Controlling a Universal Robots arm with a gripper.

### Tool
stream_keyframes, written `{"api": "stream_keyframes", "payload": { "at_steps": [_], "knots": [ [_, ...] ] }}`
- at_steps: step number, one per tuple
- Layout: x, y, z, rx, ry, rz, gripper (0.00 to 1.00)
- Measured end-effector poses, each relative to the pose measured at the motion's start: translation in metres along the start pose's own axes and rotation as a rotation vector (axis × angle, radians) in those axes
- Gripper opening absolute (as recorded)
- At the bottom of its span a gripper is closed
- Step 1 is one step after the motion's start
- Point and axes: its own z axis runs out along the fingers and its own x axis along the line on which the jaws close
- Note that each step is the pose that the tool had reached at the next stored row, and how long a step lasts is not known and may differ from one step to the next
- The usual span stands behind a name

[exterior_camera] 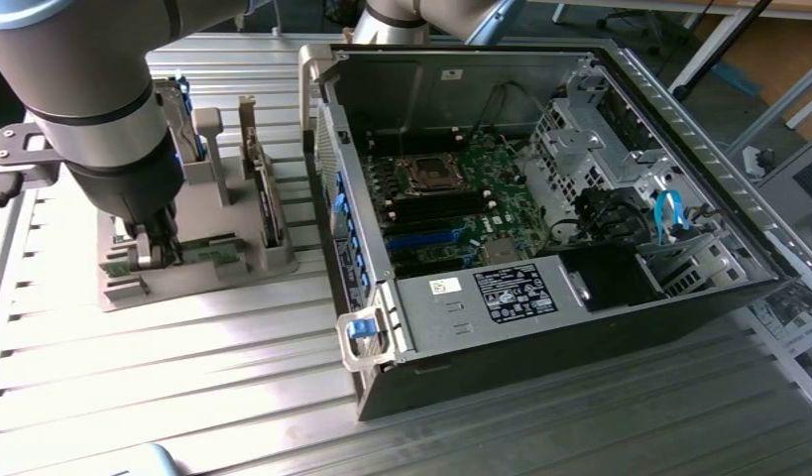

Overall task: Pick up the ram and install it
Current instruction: 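Pick up the ram and move it above insertion slot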

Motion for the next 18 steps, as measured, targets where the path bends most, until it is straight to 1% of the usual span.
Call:
{"api": "stream_keyframes", "payload": {
  "at_steps": [18],
  "knots": [
    [0.0,0.0,-0.0124,0.0001,0.0,0.0,0.14]
  ]
}}
